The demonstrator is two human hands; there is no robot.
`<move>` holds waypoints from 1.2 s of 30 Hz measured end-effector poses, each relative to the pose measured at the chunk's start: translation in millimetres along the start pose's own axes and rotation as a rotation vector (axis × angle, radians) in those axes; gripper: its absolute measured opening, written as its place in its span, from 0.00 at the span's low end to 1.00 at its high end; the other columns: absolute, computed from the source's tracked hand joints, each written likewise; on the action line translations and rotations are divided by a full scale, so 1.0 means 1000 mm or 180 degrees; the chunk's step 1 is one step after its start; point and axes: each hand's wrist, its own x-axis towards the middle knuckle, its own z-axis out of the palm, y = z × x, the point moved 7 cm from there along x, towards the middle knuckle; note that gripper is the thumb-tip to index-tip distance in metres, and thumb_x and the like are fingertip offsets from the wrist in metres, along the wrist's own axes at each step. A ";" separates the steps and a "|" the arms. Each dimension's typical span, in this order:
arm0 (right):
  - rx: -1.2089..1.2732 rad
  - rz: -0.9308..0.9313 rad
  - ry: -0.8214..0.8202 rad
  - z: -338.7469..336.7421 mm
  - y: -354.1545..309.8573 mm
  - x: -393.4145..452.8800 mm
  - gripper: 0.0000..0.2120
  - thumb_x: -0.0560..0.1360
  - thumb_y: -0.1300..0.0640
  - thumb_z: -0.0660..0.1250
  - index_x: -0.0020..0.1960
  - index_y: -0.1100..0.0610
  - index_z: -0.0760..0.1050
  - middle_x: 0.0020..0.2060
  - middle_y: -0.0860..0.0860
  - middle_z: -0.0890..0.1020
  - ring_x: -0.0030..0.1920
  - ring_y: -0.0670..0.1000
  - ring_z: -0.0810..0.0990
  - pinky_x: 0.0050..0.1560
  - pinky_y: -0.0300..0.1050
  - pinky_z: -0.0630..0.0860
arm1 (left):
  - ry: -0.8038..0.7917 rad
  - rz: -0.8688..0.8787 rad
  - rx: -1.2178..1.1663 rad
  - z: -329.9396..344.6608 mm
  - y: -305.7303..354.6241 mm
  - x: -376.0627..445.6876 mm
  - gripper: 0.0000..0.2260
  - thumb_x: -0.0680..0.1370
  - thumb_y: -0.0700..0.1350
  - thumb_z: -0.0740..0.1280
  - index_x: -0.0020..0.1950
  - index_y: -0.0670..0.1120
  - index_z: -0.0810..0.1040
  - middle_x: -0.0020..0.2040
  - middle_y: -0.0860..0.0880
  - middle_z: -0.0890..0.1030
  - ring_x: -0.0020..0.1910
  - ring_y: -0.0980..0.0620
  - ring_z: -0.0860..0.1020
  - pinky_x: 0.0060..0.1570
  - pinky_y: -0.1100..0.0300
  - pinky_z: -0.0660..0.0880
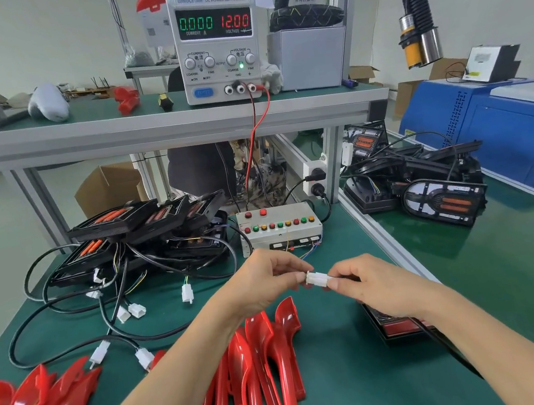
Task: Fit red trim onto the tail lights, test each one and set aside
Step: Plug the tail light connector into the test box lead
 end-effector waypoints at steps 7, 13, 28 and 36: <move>0.0314 0.0017 0.0050 0.002 0.003 -0.002 0.11 0.83 0.47 0.64 0.50 0.49 0.83 0.24 0.41 0.68 0.26 0.43 0.62 0.27 0.34 0.60 | 0.0160 0.0127 0.0091 0.001 -0.002 -0.001 0.02 0.79 0.41 0.72 0.49 0.47 0.84 0.42 0.52 0.87 0.44 0.60 0.83 0.49 0.71 0.73; 0.0463 0.0012 0.0201 0.005 0.006 -0.001 0.11 0.83 0.47 0.65 0.47 0.48 0.84 0.23 0.42 0.67 0.26 0.45 0.62 0.28 0.37 0.58 | 0.0310 0.0256 -0.0019 0.008 0.001 -0.003 0.03 0.78 0.37 0.72 0.46 0.43 0.84 0.40 0.52 0.87 0.43 0.61 0.82 0.48 0.73 0.73; 0.1115 -0.0010 0.0477 0.015 0.018 -0.005 0.10 0.82 0.48 0.65 0.48 0.49 0.84 0.23 0.43 0.67 0.26 0.47 0.61 0.27 0.38 0.59 | 0.0544 0.0245 -0.0156 0.015 -0.007 -0.005 0.05 0.75 0.47 0.71 0.40 0.55 0.82 0.38 0.55 0.82 0.37 0.59 0.73 0.41 0.66 0.68; 0.1198 -0.0018 0.0466 0.019 0.017 -0.006 0.09 0.82 0.45 0.65 0.47 0.42 0.83 0.25 0.44 0.67 0.27 0.48 0.61 0.29 0.40 0.59 | 0.0496 0.0221 -0.0191 0.016 -0.010 -0.005 0.04 0.76 0.46 0.71 0.41 0.52 0.83 0.38 0.55 0.82 0.36 0.60 0.72 0.40 0.69 0.68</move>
